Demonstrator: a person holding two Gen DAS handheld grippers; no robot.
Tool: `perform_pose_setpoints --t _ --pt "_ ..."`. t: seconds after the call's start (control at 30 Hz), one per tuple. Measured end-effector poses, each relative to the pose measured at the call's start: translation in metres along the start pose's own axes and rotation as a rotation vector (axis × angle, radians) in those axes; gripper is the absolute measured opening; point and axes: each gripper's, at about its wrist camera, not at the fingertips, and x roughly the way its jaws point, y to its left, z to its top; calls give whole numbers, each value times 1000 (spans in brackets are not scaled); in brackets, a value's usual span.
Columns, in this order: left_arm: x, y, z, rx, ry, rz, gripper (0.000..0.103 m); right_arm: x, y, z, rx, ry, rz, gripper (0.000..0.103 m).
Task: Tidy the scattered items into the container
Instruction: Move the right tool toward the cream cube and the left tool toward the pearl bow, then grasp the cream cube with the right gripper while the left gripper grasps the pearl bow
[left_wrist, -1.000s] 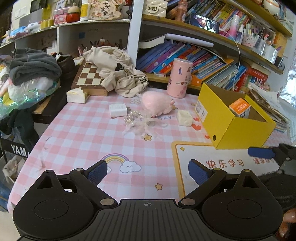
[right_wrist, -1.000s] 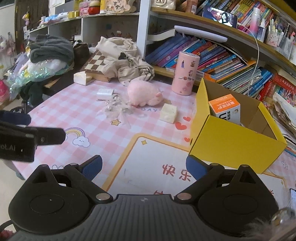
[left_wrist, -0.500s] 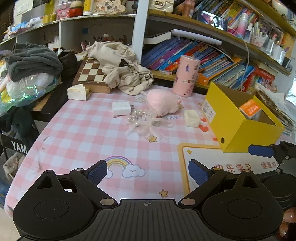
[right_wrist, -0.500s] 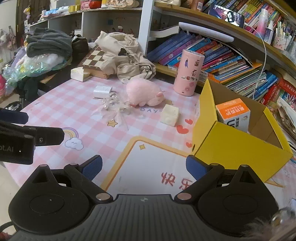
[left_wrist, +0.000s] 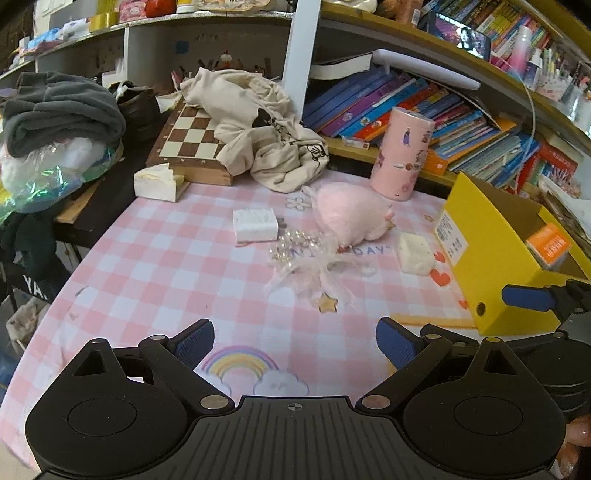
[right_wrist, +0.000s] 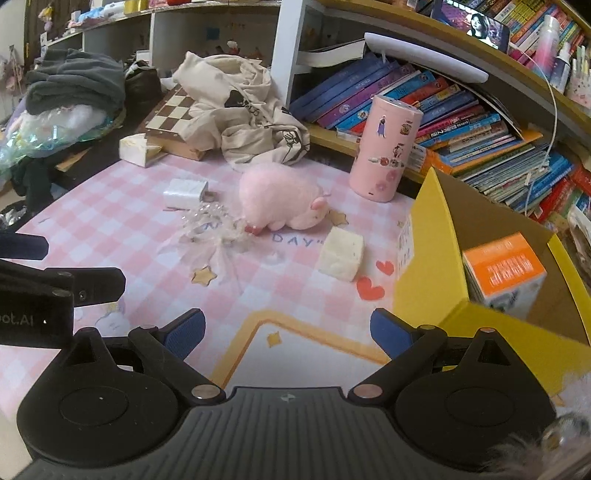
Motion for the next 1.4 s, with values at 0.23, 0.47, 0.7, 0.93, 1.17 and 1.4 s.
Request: perform_pose_setpoints --t 0.23,0.47,0.7,0.93,1.17,1.4 --pt "29 2 25 0 -24 -14 96 33 -12 18 60 18 -5 95" --pt "62 -1 49 22 -24 -17 96 59 -18 32 79 -37 -55 93" --pt "88 1 65 30 -10 -12 96 84 -20 35 75 -26 -129 90" --pt "119 -2 69 29 41 -16 95 102 -10 38 55 -34 -162 90" --pt "142 -3 66 52 95 -4 95 119 -15 37 53 -7 -189 90" --pt "166 -8 64 114 133 -7 94 133 -20 35 65 19 -178 90"
